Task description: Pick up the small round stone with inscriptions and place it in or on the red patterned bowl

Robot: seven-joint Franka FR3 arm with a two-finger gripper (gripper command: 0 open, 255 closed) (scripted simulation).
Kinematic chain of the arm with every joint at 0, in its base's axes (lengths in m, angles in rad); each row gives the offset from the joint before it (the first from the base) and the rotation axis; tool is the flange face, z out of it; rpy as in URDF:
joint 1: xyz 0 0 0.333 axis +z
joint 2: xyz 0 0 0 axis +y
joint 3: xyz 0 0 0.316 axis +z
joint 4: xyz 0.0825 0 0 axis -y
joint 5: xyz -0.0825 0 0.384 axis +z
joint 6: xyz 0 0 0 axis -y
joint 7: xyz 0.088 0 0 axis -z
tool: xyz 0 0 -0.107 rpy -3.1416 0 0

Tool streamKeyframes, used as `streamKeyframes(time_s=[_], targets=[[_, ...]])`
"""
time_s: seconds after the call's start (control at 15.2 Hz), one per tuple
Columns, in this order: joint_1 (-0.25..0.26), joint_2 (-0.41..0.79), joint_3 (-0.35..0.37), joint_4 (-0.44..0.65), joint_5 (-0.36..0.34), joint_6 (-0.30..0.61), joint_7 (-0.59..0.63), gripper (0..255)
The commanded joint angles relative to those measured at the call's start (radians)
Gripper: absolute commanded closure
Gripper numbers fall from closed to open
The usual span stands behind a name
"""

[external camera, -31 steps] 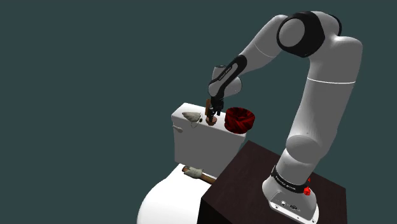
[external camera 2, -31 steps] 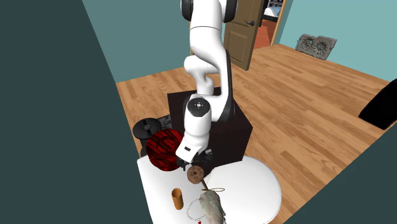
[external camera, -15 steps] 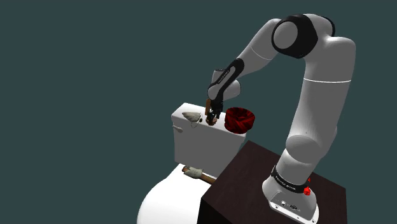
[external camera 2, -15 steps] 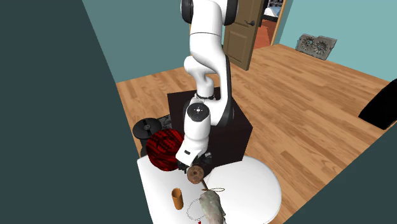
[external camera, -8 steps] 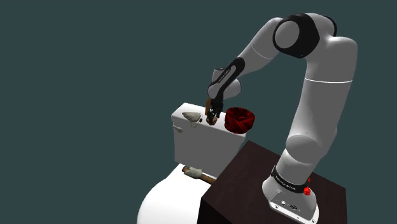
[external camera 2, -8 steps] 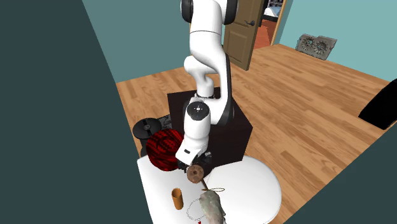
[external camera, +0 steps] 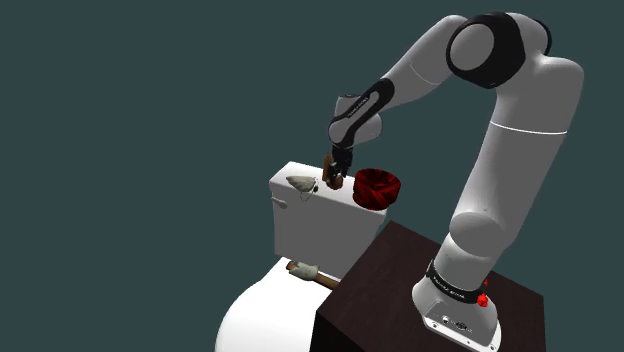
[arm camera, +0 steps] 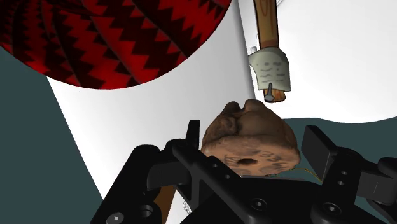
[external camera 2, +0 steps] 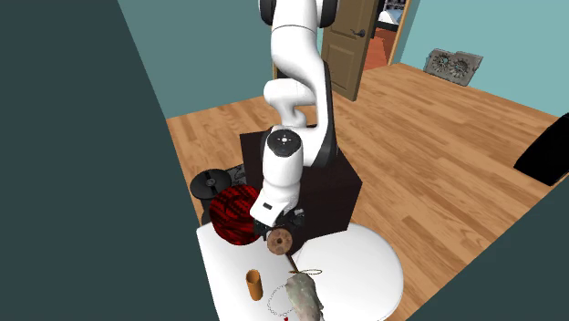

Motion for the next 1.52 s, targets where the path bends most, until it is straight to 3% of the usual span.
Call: streamKeyframes(time_s=[0.0, 1.45], targets=[[0.000, -0.021, -0.001, 0.006, -0.004, -0.026, 0.001, 255], [0.004, -0.209, 0.002, 0.115, -0.035, -0.322, 0.015, 255]])
